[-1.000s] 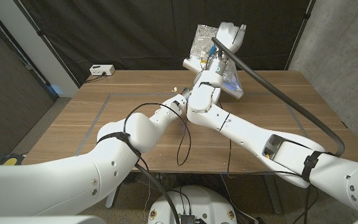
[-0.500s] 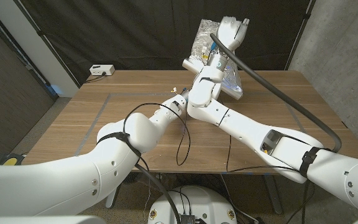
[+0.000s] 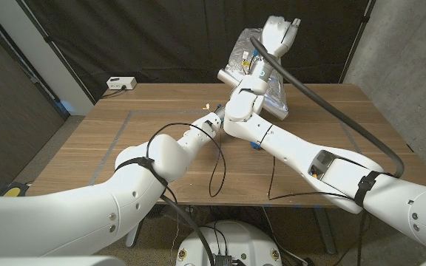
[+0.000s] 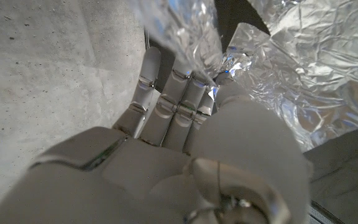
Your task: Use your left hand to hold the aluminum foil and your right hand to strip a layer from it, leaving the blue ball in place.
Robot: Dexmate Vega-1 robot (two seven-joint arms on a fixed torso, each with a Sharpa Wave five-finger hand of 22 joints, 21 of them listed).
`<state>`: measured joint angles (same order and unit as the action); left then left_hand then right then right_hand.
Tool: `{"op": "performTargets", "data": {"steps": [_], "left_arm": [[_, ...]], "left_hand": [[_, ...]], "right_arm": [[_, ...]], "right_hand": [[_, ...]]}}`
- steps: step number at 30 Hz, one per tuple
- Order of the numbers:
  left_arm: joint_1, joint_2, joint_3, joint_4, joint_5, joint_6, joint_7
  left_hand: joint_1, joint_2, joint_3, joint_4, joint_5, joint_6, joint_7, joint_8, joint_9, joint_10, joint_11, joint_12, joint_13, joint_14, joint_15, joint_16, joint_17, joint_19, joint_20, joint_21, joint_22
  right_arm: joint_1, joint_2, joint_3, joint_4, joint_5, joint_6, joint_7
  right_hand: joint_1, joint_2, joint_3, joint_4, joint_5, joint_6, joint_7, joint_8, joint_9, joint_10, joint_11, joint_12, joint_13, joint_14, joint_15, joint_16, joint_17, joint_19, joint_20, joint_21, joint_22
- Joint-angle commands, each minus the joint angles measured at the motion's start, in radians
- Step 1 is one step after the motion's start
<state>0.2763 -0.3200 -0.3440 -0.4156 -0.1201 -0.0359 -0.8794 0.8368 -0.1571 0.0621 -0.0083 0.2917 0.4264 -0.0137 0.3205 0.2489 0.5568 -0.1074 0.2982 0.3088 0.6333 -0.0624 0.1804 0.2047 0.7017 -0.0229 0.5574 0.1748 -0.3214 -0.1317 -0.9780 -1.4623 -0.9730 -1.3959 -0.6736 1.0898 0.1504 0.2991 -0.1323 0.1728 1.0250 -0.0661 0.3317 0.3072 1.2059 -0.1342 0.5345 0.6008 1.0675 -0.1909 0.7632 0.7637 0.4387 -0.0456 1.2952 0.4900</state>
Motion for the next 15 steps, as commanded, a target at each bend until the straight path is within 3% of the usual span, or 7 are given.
{"op": "performTargets", "data": {"steps": [1, 3, 5, 9, 11, 12, 15], "left_arm": [[0.006, 0.008, 0.015, 0.0, -0.023, -0.012, -0.029], [0.008, 0.01, 0.021, 0.0, -0.028, -0.015, -0.034], [0.009, 0.011, 0.025, 0.0, -0.034, -0.016, -0.038], [0.01, 0.015, 0.036, 0.0, -0.044, -0.022, -0.047], [0.01, 0.017, 0.041, 0.0, -0.051, -0.024, -0.052], [0.011, 0.018, 0.044, 0.0, -0.054, -0.025, -0.054], [0.012, 0.021, 0.05, 0.0, -0.063, -0.027, -0.059]], "left_hand": [[0.005, 0.006, -0.004, 0.002, 0.006, -0.002, -0.001, 0.0, 0.005, -0.005, 0.0, -0.002, 0.001, -0.003, -0.077, 0.001, 0.0, 0.0, -0.001, -0.006, 0.003], [0.004, 0.007, -0.005, 0.002, 0.007, -0.001, -0.001, 0.001, 0.006, -0.007, -0.002, -0.003, 0.001, -0.003, -0.079, 0.002, 0.0, -0.002, -0.002, -0.007, 0.003], [0.005, 0.008, -0.007, 0.002, 0.008, -0.002, 0.0, 0.001, 0.006, -0.008, -0.001, -0.003, 0.001, -0.006, -0.081, 0.002, 0.0, -0.002, -0.002, -0.009, 0.003], [0.006, 0.01, -0.009, 0.002, 0.01, -0.005, -0.002, 0.0, 0.007, -0.018, -0.003, -0.006, 0.001, -0.013, -0.083, 0.001, 0.0, -0.006, -0.002, -0.013, 0.004], [0.007, 0.012, -0.01, 0.002, 0.011, -0.006, -0.002, 0.0, 0.008, -0.018, -0.005, -0.006, 0.0, -0.016, -0.081, 0.001, 0.0, -0.007, -0.002, -0.015, 0.004], [0.008, 0.013, -0.01, 0.002, 0.011, -0.006, -0.002, 0.0, 0.008, -0.018, -0.005, -0.006, 0.0, -0.016, -0.08, 0.001, 0.0, -0.008, -0.001, -0.015, 0.004], [0.009, 0.016, -0.01, 0.002, 0.013, -0.007, -0.002, 0.0, 0.009, -0.02, -0.006, -0.005, 0.001, -0.019, -0.079, 0.002, 0.0, -0.008, -0.001, -0.017, 0.004]], "right_arm": [[-0.009, 0.049, 0.053, 0.052, -0.128, 0.0, 0.129], [-0.015, 0.062, 0.064, 0.066, -0.178, 0.0, 0.173], [-0.016, 0.052, 0.058, 0.049, -0.206, 0.0, 0.234], [-0.015, 0.016, 0.041, -0.011, -0.242, 0.0, 0.358], [-0.007, -0.03, 0.02, -0.08, -0.28, 0.0, 0.515], [-0.001, -0.048, 0.012, -0.104, -0.309, 0.0, 0.596], [0.017, -0.109, -0.01, -0.177, -0.343, 0.003, 0.776]], "right_hand": [[-0.059, -0.002, 0.002, 0.026, 0.004, -0.079, -0.033, -0.052, -0.016, -0.091, 0.004, -0.094, -0.069, -0.065, -0.038, -0.129, -0.108, -0.041, -0.068, 0.002, -0.06], [-0.109, -0.02, -0.001, 0.039, 0.003, -0.16, -0.032, -0.1, -0.036, -0.173, 0.011, -0.168, -0.116, -0.136, -0.033, -0.231, -0.178, -0.069, -0.053, -0.006, -0.112], [-0.169, -0.035, -0.003, 0.055, 0.004, -0.255, -0.031, -0.143, -0.061, -0.285, 0.023, -0.248, -0.163, -0.23, -0.028, -0.341, -0.249, -0.128, -0.018, -0.037, -0.181], [-0.215, -0.06, 0.008, 0.047, 0.013, -0.431, 0.003, -0.159, -0.086, -0.47, 0.052, -0.331, -0.221, -0.359, 0.012, -0.477, -0.325, -0.176, 0.017, -0.084, -0.282], [-0.255, -0.079, 0.011, 0.043, 0.023, -0.556, 0.032, -0.162, -0.098, -0.592, 0.078, -0.351, -0.252, -0.458, 0.056, -0.542, -0.355, -0.221, 0.054, -0.127, -0.312], [-0.28, -0.084, 0.007, 0.049, 0.023, -0.598, 0.044, -0.16, -0.101, -0.632, 0.088, -0.35, -0.262, -0.496, 0.074, -0.559, -0.362, -0.243, 0.073, -0.142, -0.313], [-0.416, -0.13, -0.049, 0.092, 0.002, -0.707, 0.06, -0.154, -0.108, -0.776, 0.129, -0.349, -0.3, -0.642, 0.133, -0.584, -0.39, -0.322, 0.122, -0.21, -0.315]]}}
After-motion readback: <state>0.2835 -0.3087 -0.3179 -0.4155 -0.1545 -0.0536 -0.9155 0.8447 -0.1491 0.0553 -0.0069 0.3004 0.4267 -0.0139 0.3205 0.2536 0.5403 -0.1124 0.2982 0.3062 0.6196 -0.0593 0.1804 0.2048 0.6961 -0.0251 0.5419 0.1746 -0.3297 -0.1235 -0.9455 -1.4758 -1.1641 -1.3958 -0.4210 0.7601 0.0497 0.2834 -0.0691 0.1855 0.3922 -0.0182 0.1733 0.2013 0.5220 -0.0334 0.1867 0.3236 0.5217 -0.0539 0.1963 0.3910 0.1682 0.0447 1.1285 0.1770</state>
